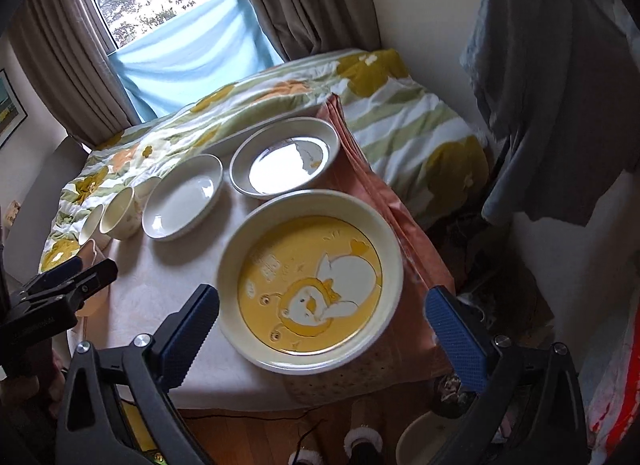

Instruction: Organize plates and bowls

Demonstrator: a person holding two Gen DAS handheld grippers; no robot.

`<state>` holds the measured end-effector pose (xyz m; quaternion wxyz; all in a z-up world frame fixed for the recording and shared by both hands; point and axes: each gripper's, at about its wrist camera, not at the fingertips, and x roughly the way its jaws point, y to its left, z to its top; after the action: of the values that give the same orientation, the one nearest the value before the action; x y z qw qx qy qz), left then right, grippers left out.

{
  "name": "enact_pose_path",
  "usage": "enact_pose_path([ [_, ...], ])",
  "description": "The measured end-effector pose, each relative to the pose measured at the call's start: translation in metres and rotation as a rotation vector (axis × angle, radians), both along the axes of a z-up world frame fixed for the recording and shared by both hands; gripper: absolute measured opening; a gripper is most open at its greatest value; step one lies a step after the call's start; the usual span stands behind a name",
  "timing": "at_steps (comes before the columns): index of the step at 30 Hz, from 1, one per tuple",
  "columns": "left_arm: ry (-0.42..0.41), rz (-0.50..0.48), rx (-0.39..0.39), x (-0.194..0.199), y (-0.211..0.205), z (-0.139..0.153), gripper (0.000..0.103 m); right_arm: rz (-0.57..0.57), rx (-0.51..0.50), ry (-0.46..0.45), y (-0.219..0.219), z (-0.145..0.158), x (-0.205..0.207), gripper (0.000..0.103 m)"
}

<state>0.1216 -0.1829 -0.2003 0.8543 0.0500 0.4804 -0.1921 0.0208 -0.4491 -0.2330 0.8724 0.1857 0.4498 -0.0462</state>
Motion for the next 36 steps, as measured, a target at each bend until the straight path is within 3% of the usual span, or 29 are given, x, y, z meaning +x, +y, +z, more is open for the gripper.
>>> enact_pose_path([
  [3,0.092,-0.030,-0.014,0.009,-0.032,-0.036,0.098,0.040,0.081,0.064,-0.024,-0.037,0.008,0.084],
  [6,0.156,-0.050,-0.003,0.018,-0.052,-0.065,0.081,0.072,0.141,0.104,-0.040,-0.066,0.014,0.068],
  [7,0.175,-0.055,0.007,0.020,-0.057,-0.072,0.074,0.079,0.162,0.111,-0.042,-0.072,0.016,0.062],
  [14,0.246,-0.076,0.036,0.028,-0.076,-0.097,0.053,0.120,0.254,0.114,-0.055,-0.098,0.038,0.034],
  [17,0.261,-0.076,0.036,0.032,-0.079,-0.101,0.046,0.129,0.266,0.110,-0.057,-0.100,0.045,0.029],
  [22,0.292,-0.077,0.033,0.041,-0.075,-0.105,0.026,0.143,0.227,0.115,-0.057,-0.100,0.053,0.017],
  [25,0.296,-0.079,0.022,0.042,-0.072,-0.106,0.024,0.145,0.222,0.122,-0.062,-0.104,0.055,0.010],
  [36,0.265,-0.074,0.056,0.036,-0.078,-0.102,0.024,0.231,0.135,0.132,-0.056,-0.100,0.058,0.011],
])
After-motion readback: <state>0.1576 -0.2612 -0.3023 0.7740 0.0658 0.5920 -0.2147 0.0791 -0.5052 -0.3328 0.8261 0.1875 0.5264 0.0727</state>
